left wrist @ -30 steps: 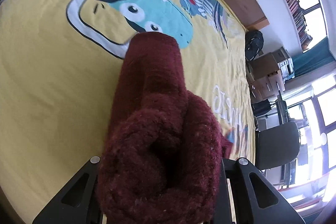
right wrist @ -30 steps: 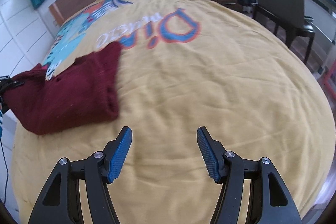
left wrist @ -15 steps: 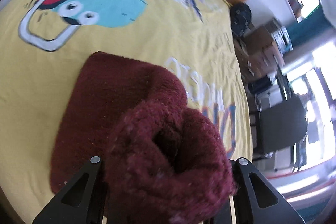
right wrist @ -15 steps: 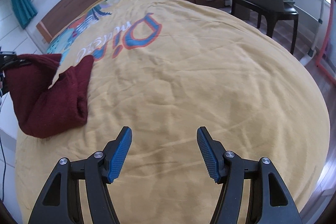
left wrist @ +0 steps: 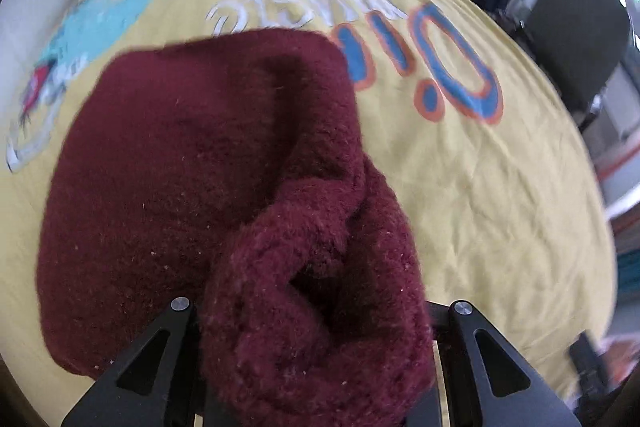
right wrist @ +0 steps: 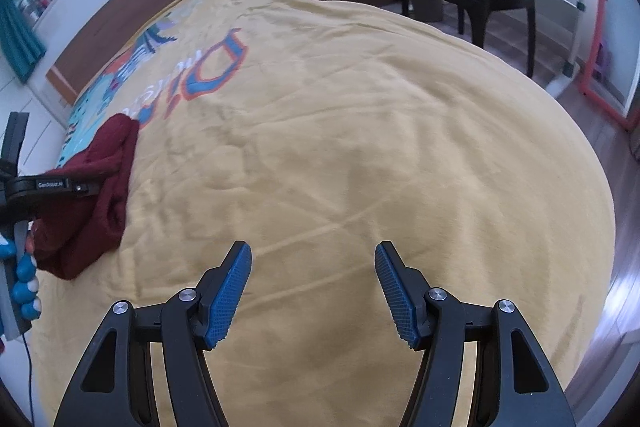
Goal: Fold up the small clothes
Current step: 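Fold the held sweater half over the other half and open the left tool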
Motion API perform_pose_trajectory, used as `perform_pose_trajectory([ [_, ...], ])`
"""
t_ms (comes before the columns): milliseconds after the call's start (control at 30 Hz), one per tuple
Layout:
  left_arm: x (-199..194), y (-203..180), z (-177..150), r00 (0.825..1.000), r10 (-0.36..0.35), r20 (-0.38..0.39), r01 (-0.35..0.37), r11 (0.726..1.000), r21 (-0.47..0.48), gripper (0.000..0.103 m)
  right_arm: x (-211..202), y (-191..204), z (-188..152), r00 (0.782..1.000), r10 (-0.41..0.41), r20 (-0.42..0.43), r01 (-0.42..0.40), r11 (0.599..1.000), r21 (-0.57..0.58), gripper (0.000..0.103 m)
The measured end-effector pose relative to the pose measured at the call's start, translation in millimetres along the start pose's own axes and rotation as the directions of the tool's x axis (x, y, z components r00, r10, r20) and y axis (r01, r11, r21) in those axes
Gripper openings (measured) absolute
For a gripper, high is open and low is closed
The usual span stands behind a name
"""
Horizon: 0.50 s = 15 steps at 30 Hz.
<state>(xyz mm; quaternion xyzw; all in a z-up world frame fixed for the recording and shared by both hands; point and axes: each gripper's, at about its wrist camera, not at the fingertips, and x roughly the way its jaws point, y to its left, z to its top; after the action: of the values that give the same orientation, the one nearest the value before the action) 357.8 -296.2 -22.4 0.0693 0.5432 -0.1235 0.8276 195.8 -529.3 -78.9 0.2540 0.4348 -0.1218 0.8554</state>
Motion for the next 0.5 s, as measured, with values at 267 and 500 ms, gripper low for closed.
perform_pose_trajectory([
  [267, 4, -16, -5, 1.0, 0.011, 0.004, -0.011, 1.0, 0.02, 0.038, -1, -5, -4, 1.0, 0.0, -0.003, 0.0, 1.0, 0.01, 0.066],
  [500, -20, -10, -14, 0.981, -0.193, 0.008, 0.193, 0.981, -0.022, 0.055, -5, 2, -3, 1.0, -0.01, -0.003, 0.01, 1.0, -0.003, 0.066],
])
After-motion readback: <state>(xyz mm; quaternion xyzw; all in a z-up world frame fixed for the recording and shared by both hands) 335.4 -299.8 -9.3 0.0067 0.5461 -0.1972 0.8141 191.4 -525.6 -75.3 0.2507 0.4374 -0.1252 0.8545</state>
